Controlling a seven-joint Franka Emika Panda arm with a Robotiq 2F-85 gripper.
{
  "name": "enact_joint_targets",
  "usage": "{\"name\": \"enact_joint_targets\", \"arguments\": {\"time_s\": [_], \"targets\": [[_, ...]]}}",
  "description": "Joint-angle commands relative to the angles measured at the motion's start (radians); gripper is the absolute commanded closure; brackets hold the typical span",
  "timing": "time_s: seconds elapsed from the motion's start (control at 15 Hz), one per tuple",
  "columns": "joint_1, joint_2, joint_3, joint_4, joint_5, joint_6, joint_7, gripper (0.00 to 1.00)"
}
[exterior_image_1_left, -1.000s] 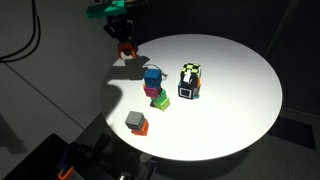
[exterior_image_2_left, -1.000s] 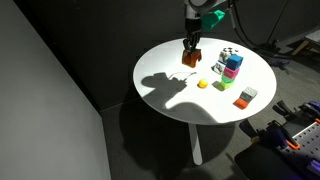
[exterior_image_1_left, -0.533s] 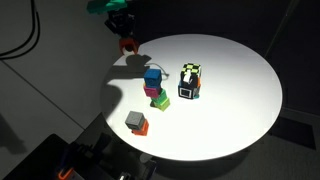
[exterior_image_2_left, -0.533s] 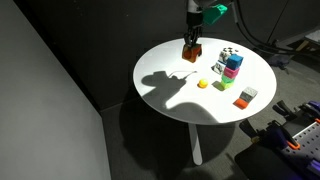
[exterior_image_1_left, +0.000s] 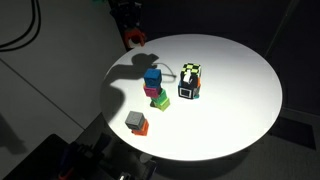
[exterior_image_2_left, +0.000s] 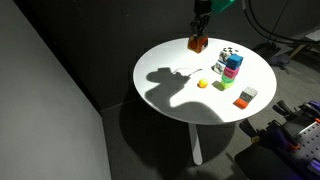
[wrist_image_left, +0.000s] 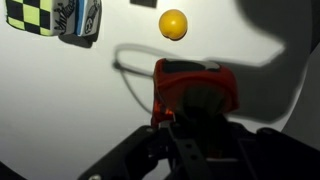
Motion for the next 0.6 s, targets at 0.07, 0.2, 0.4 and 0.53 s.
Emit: {"name": "enact_joint_targets", "arguments": {"time_s": [0.07, 0.2, 0.4, 0.53], "targets": [[-0.048, -0.058, 0.004, -0.039, 0.065, -0.061, -0.070, 0.91], [-0.067, -0.066, -0.003, -0.043, 0.084, -0.072, -0.087, 0.91], [-0.092, -0.074, -0.016, -0.047, 0.102, -0.067, -0.092, 0.91], [-0.105, -0.078, -0.028, -0.053, 0.103, -0.050, -0.085, 0.91]]}}
